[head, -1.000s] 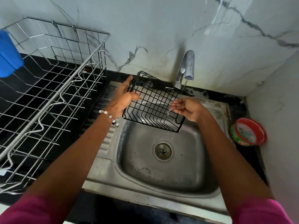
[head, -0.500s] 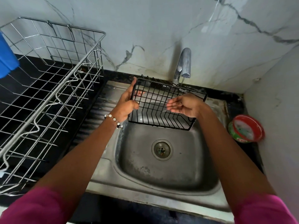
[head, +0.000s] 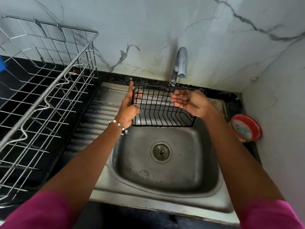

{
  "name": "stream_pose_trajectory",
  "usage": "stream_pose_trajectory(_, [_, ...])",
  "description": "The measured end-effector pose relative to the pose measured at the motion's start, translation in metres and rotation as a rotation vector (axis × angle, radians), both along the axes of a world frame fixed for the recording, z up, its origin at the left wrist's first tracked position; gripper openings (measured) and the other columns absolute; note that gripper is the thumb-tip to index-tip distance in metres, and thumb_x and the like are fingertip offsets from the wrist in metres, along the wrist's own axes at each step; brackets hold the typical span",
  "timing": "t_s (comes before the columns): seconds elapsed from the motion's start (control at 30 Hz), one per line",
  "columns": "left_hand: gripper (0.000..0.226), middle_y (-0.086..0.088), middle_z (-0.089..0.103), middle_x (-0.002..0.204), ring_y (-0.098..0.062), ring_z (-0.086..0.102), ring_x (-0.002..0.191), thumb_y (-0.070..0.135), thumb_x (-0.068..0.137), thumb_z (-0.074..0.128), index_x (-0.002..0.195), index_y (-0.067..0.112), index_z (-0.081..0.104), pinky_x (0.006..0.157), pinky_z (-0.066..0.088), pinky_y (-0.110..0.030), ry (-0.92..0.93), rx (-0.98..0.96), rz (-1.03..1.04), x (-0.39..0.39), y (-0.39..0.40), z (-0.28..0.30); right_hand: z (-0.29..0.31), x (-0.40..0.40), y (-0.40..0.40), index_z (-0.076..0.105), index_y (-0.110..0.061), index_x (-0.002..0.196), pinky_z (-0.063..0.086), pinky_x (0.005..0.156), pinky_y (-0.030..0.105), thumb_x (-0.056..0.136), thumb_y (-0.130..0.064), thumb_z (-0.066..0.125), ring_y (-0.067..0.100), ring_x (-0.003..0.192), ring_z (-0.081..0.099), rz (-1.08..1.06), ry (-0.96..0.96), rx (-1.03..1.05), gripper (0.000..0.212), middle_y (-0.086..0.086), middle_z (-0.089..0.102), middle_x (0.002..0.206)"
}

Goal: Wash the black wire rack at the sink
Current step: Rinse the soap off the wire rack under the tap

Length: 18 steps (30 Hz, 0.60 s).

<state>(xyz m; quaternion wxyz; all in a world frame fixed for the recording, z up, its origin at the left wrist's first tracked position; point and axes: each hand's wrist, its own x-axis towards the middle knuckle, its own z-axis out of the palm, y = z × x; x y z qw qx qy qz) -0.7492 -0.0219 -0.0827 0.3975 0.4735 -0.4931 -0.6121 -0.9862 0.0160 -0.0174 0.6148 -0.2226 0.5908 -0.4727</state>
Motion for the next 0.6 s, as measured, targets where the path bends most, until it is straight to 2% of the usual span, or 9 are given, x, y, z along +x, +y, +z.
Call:
stream_pose_trajectory(0.07, [0.113,0.011,0.052,0.113,-0.010,0.050,0.094,-0.031,0.071,0.035,0.148,0.049,0.016,0.038,0.036,-0.018,0.023,0.014,-0.017,0.000,0.002,-0.002,0.001,0.002,0.001,0.061,0.004,0.108,0.053,0.092,0.039,0.095,0.008,0.036,0.031,0.108,0.064,-0.024,-0.056,-0.048,0.029,0.020,0.065,0.115])
stream_pose_trajectory(0.13, [0.112,0.010,0.048,0.135,-0.014,0.052,0.115,-0.033,0.074,0.033,0.151,0.044,0.009,0.040,0.039,-0.017,0.061,0.052,-0.047,0.000,0.005,-0.004,-0.001,0.004,0.001,0.059,0.007,0.111,0.053,0.092,0.039,0.092,0.009,0.039,0.032,0.111,0.063,-0.086,-0.159,-0.101,0.028,0.021,0.065,0.113])
stream_pose_trajectory(0.17, [0.110,0.009,0.042,0.144,-0.012,0.054,0.119,-0.034,0.075,0.032,0.151,0.041,0.009,0.041,0.040,-0.017,0.070,0.067,-0.060,0.000,0.007,-0.005,-0.003,0.005,0.002,0.060,0.006,0.107,0.052,0.094,0.040,0.091,0.010,0.040,0.032,0.112,0.062,-0.116,-0.220,-0.119,0.026,0.020,0.066,0.110])
stream_pose_trajectory(0.2, [0.107,0.009,0.038,0.150,-0.007,0.060,0.110,-0.034,0.076,0.032,0.152,0.038,0.011,0.041,0.039,-0.018,0.067,0.073,-0.070,0.000,0.008,-0.005,-0.004,0.006,0.002,0.061,0.003,0.100,0.049,0.097,0.042,0.090,0.011,0.040,0.033,0.114,0.060,-0.132,-0.271,-0.135,0.024,0.019,0.066,0.106])
stream_pose_trajectory(0.27, [0.102,0.004,0.038,0.151,0.000,0.063,0.066,-0.032,0.077,0.035,0.153,0.033,0.017,0.041,0.037,-0.021,0.025,0.060,-0.072,-0.001,0.009,-0.010,-0.006,0.008,0.004,0.060,-0.002,0.089,0.045,0.102,0.046,0.087,0.010,0.041,0.035,0.116,0.057,-0.130,-0.340,-0.178,0.022,0.017,0.066,0.104])
stream_pose_trajectory(0.33, [0.099,-0.007,0.043,0.147,-0.001,0.052,0.052,-0.030,0.079,0.038,0.152,0.035,0.022,0.047,0.039,-0.027,-0.005,0.052,-0.056,-0.003,0.009,-0.013,-0.009,0.009,0.003,0.057,-0.004,0.081,0.046,0.100,0.048,0.086,0.005,0.047,0.036,0.114,0.057,-0.137,-0.401,-0.198,0.014,0.017,0.066,0.103])
stream_pose_trajectory(0.43, [0.092,-0.023,0.041,0.142,-0.004,0.050,0.063,-0.025,0.079,0.044,0.146,0.038,0.035,0.057,0.045,-0.031,-0.033,0.047,0.053,-0.009,0.008,-0.018,-0.009,0.013,-0.001,0.059,-0.002,0.088,0.051,0.093,0.049,0.084,-0.002,0.056,0.039,0.116,0.057,-0.223,-0.451,-0.189,0.005,0.023,0.063,0.107])
stream_pose_trajectory(0.5, [0.079,-0.017,0.054,0.133,-0.007,0.053,0.069,-0.019,0.081,0.048,0.142,0.032,0.043,0.061,0.050,-0.032,-0.012,0.098,0.143,-0.014,0.007,-0.022,-0.006,0.015,-0.003,0.059,0.002,0.090,0.054,0.088,0.047,0.085,0.004,0.051,0.040,0.108,0.062,-0.288,-0.468,-0.196,0.009,0.025,0.063,0.104])
stream_pose_trajectory(0.6, [0.054,0.000,0.060,0.096,-0.016,0.054,0.068,-0.009,0.087,0.050,0.132,0.020,0.048,0.055,0.046,-0.029,0.077,0.249,0.154,-0.025,0.008,-0.020,0.006,0.018,-0.004,0.059,0.003,0.084,0.052,0.092,0.047,0.087,0.009,0.045,0.035,0.089,0.068,-0.323,-0.485,-0.233,0.016,0.022,0.064,0.089])
